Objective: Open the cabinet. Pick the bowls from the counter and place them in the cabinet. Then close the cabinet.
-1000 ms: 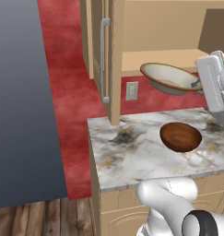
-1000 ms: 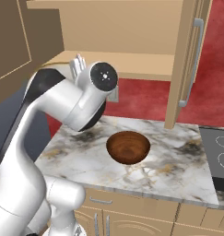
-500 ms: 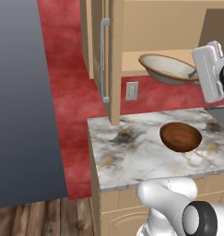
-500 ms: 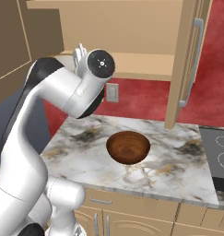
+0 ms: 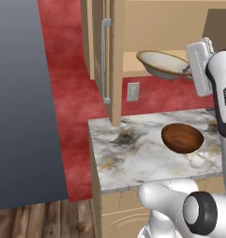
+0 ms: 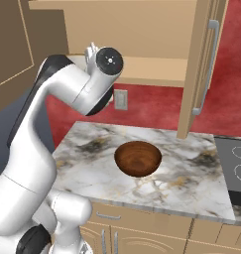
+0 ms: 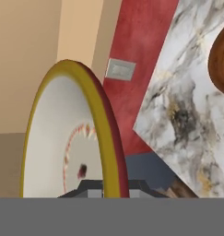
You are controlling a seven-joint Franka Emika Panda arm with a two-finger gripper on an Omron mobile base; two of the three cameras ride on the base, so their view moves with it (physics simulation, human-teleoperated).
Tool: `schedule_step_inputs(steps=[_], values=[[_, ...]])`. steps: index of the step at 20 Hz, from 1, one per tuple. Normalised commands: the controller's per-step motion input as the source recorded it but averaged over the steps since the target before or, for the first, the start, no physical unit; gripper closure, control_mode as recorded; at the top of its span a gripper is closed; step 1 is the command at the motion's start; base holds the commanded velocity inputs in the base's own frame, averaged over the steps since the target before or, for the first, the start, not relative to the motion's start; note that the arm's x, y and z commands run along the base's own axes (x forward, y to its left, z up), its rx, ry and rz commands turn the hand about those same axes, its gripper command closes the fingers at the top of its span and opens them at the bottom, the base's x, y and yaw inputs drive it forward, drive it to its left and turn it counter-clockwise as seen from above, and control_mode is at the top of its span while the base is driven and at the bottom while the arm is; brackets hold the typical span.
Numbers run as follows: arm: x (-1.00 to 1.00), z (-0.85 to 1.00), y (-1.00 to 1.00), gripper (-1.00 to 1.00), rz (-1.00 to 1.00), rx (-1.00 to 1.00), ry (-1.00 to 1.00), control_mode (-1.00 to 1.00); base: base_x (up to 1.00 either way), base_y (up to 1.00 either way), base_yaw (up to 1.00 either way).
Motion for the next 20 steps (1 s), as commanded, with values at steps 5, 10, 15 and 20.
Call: schedule_step_inputs(steps=[5,10,15,20], values=[[0.42,0.00,0.00,1.00,-0.05,0.00,0.00,-1.00,0.00,0.00,0.00],[0.44,0.00,0.05,1.00,-0.04,0.00,0.05,-1.00,0.00,0.00,0.00],[0.57,0.00,0.14,1.00,-0.06,0.00,0.11,-1.00,0.00,0.00,0.00],[0.61,0.00,0.12,1.00,-0.03,0.00,0.02,-1.00,0.00,0.00,0.00]])
